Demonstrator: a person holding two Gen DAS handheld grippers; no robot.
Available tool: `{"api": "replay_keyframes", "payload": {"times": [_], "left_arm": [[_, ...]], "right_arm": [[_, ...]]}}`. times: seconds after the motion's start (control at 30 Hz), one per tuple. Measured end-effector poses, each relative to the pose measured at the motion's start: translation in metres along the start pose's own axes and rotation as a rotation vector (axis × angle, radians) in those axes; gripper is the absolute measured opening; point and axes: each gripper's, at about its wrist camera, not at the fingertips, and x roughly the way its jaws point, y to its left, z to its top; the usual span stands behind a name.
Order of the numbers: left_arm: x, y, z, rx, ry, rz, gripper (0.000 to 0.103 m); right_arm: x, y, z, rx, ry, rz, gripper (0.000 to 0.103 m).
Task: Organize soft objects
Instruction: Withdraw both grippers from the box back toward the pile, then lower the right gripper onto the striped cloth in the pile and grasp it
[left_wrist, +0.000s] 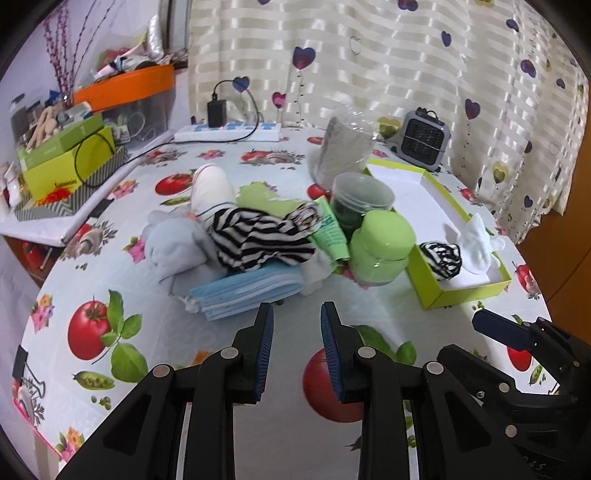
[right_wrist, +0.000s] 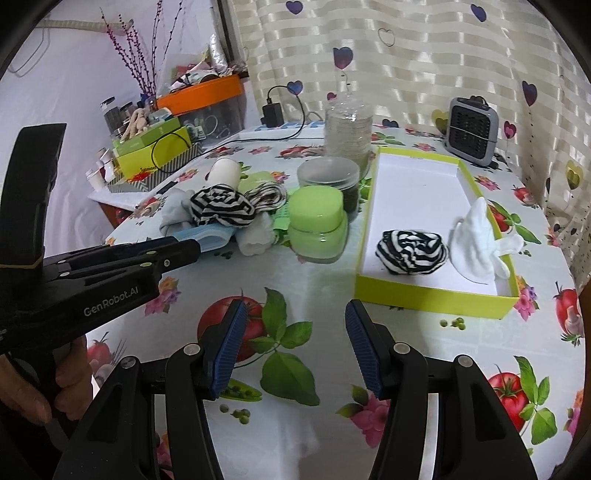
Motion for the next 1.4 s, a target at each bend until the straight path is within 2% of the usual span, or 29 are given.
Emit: {"api": "replay_keyframes", "payload": {"times": [0.43,0.57,1.17,1.4], "left_arm": [[0.006,0.06,0.005,-0.125,0.008,0.079,0.025],[0.008,0.075,0.01,-0.158,0.01,0.08,0.026],[0.027,0.104,0.03,-0.168,0.016,0.154,0.028],[0.028,0.125,0.038,-0.204,-0.006,0.136,0.028]], "right_arm": [[0.013,0.015,0.009,-0.047,0.012,0.02,0.056],[0.017,0.021,0.014,-0.062,0.01,0.027,0.056],[0.059,0.057,0.062,-0.162,-0.005,0.09,0.056],[0.089,0.068,0.081,-0.186,0.012,0.089,0.056]]}}
